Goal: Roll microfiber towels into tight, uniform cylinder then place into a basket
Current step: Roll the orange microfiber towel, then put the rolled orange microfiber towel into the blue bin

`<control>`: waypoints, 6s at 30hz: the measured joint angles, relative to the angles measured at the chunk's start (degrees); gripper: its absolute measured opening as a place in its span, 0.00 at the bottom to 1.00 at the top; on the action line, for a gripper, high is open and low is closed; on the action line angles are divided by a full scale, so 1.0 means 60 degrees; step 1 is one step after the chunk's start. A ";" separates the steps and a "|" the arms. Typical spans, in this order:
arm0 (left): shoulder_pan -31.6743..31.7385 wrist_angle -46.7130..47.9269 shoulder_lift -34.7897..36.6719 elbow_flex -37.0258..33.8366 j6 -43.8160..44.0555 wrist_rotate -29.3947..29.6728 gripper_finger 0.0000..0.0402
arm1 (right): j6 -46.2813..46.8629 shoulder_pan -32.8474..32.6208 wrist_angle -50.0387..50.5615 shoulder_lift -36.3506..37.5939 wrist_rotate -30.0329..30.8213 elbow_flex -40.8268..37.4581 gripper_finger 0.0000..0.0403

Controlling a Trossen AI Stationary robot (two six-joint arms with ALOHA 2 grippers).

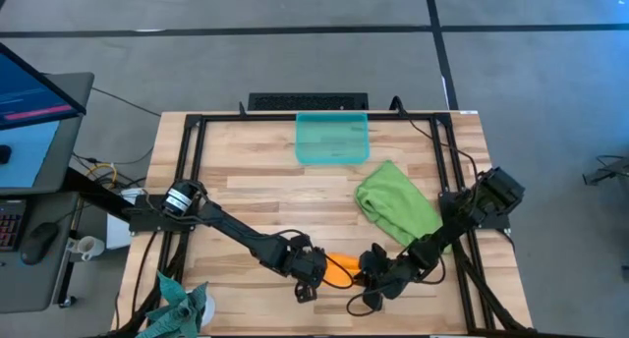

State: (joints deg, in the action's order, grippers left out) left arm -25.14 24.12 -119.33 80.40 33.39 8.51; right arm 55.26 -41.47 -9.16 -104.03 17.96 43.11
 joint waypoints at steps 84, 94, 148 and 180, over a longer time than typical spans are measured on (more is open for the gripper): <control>0.0247 -0.1321 -0.0692 0.0007 -0.0194 -0.0053 0.19 | -0.3014 -0.1313 0.1033 0.0871 0.1971 -0.0073 0.42; 0.0250 -0.1224 -0.0692 0.0022 -0.0194 -0.0064 0.19 | -0.2467 -0.0872 0.1986 0.0874 0.0829 -0.0055 0.42; 0.0255 -0.1227 -0.0692 0.0018 -0.0227 -0.0230 0.19 | -0.0290 0.0834 0.3009 0.1421 -0.1173 -0.0060 0.66; 0.0255 0.0157 0.0168 -0.0022 -0.1069 0.0278 0.19 | -0.0245 0.1101 0.3100 0.1021 -0.1890 -0.0058 0.20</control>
State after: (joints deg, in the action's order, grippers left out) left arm -23.62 25.06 -118.32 80.27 26.98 10.17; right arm 53.79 -34.87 9.44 -97.90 6.61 42.76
